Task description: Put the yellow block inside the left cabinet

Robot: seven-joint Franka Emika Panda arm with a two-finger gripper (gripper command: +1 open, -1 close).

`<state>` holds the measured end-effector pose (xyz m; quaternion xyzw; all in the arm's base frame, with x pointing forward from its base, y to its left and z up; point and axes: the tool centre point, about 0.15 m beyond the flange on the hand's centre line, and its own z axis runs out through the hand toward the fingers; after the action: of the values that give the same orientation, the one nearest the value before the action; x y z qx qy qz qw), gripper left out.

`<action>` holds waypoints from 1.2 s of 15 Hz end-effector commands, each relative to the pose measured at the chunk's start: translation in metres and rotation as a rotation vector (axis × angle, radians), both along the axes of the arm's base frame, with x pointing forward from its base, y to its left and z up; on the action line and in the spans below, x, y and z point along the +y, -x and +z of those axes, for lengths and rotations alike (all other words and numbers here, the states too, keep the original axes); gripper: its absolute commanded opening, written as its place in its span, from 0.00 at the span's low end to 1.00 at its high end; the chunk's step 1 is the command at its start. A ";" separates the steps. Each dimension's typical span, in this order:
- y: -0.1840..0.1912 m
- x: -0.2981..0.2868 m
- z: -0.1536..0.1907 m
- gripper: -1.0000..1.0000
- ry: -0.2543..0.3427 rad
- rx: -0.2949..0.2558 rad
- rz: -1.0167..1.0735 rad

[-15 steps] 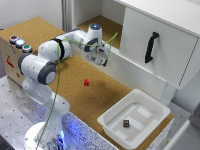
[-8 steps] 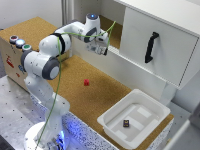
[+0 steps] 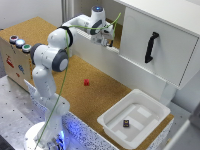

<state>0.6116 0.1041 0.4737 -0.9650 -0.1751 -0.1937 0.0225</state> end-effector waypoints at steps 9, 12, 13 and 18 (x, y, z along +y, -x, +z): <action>-0.044 0.016 0.007 1.00 0.061 0.052 -0.087; -0.022 0.020 0.019 1.00 0.059 0.006 -0.104; -0.014 0.019 0.021 1.00 0.049 0.002 -0.105; 0.033 0.016 0.023 1.00 0.043 0.015 -0.121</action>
<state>0.6229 0.1172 0.4869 -0.9722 -0.1391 -0.1852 0.0333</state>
